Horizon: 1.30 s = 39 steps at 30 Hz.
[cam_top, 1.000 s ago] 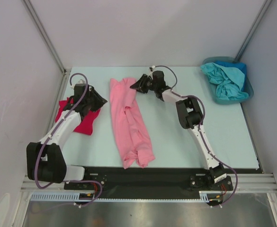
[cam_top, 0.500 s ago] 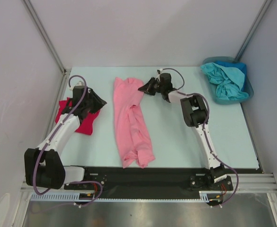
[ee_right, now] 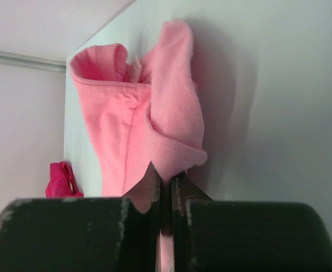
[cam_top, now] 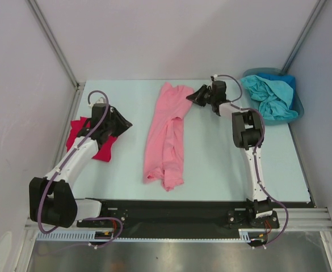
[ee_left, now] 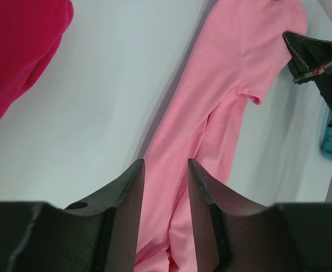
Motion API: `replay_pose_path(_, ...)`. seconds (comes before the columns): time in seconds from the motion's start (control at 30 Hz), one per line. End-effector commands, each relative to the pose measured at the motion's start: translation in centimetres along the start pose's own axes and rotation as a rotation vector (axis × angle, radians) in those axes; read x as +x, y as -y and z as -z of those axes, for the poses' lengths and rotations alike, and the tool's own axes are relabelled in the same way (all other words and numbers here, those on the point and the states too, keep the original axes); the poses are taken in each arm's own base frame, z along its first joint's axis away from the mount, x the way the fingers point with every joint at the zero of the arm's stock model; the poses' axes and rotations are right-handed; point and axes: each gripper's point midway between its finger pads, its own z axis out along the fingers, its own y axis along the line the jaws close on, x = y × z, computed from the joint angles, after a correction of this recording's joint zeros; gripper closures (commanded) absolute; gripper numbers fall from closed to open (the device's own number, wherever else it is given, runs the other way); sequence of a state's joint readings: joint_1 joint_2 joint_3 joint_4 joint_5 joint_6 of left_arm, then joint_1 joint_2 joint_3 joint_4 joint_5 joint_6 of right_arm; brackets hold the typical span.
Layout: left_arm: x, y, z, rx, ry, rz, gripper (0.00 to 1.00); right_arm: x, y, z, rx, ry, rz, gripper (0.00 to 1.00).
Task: Fold and stack the t-shirts
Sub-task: Fold the tshirt
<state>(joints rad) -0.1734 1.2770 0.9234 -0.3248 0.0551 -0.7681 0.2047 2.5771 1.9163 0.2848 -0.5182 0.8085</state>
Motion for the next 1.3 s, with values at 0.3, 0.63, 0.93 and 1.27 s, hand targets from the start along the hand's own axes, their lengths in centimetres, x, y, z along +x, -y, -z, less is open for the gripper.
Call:
replay_pose_path(0.3,1.8,1.9,0.4,0.032,-0.012,-0.049,0.59,-7.9,-5.0,-0.2,-0.053,0.070,0.101,1.00)
replay_pose_path(0.63,1.7,2.4,1.1,0.049,0.002,-0.063,0.59,-5.8,-2.3,-0.5,-0.018,0.035,0.064,0.54)
replay_pose_path(0.93,2.5,2.2,1.9,0.062,0.001,-0.062,0.59,-7.2,-4.1,1.9,0.024,0.102,0.080,0.00)
replay_pose_path(1.27,5.3,1.6,-0.4,0.079,-0.037,-0.084,0.59,-7.2,-5.5,11.8,0.360,0.225,0.089,0.00)
